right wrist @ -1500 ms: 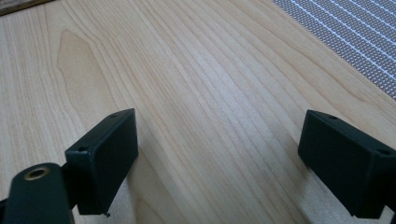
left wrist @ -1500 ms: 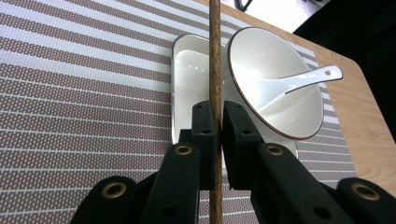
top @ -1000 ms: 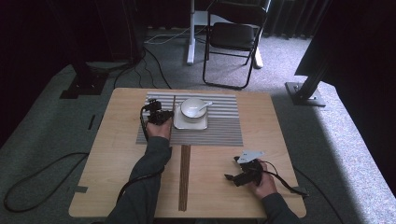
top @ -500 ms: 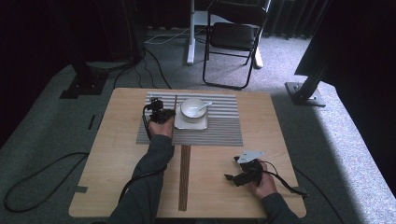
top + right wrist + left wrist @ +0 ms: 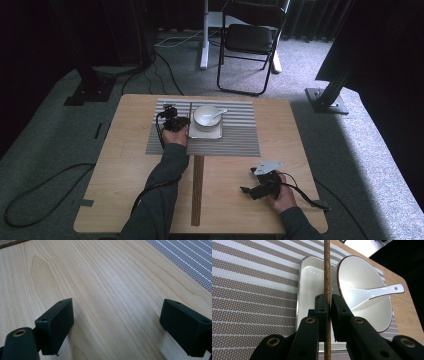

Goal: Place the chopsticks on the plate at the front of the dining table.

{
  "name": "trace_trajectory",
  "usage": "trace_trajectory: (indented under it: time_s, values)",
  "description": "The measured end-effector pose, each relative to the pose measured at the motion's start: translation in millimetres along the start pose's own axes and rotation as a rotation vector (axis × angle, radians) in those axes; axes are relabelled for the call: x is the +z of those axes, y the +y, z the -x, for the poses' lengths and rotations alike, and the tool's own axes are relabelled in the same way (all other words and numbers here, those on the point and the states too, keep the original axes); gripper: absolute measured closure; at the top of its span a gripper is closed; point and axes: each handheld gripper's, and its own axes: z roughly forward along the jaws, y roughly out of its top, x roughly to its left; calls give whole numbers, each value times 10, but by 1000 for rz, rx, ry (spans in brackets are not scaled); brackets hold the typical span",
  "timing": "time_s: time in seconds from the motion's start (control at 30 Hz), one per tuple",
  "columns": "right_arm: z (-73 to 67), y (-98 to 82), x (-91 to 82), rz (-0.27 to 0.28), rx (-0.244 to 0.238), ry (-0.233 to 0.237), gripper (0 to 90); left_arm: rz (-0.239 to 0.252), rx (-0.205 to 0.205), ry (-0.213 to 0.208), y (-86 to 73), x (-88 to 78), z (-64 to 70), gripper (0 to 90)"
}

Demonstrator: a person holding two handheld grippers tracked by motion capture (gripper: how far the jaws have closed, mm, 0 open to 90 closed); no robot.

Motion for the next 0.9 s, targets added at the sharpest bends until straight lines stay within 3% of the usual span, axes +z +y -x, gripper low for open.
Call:
trace_trajectory:
  time_s: [0.43, 0.6, 0.9]
  values:
    - [0, 0, 0, 0, 0, 0, 116, -21, -9, 17, 8, 146, -27, 841]
    - [-1, 0, 0, 0, 1, 0, 116, -23, -5, 13, 9, 175, -12, 840]
    - [0, 0, 0, 0, 0, 0, 115, -20, -41, -19, 28, 226, -29, 840]
